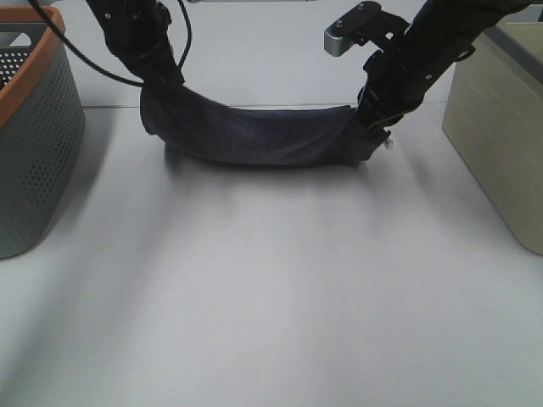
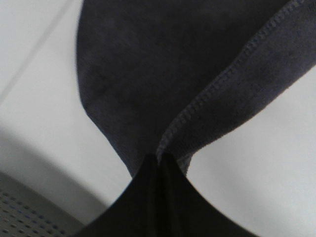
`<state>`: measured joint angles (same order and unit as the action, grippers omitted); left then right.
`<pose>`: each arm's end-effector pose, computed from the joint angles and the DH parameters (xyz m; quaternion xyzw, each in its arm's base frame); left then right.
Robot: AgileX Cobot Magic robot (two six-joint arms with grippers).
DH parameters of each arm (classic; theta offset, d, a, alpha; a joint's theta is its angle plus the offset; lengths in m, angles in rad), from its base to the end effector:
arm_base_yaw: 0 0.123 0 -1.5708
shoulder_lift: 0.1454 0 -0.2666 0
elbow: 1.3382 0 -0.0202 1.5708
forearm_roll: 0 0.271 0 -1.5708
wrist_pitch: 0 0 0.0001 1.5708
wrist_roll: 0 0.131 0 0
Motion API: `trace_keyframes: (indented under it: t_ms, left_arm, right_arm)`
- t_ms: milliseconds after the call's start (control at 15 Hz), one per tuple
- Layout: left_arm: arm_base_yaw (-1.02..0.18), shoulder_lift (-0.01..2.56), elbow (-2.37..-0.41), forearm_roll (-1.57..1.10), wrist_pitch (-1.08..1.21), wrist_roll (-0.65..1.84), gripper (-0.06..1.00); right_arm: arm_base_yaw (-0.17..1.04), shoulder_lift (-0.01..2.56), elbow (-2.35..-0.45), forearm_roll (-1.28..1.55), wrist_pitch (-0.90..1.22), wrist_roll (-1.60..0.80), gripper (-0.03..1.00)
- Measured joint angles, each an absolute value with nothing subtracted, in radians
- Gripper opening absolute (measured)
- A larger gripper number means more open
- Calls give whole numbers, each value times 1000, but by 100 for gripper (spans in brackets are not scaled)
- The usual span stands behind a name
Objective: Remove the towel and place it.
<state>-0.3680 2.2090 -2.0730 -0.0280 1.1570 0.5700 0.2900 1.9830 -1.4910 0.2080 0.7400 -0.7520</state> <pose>0.4714 -0.1854 0.1964 0.4416 0.8786 0.0047 0.1819 0.4288 0.1470 0.1435 -0.4317 0.8731 0.0342 0.2240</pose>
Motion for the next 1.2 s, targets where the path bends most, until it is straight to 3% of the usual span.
trace_keyframes:
  t_ms: [467, 1200]
  left_arm:
    - [-368, 2231, -1853, -137, 1213, 634, 0]
    - [-387, 2185, -1607, -120, 1213, 657, 4]
  right_arm:
    - [290, 2020, -1491, 234, 1161, -624, 2]
    - [291, 2061, -1360, 421, 1212, -603, 3]
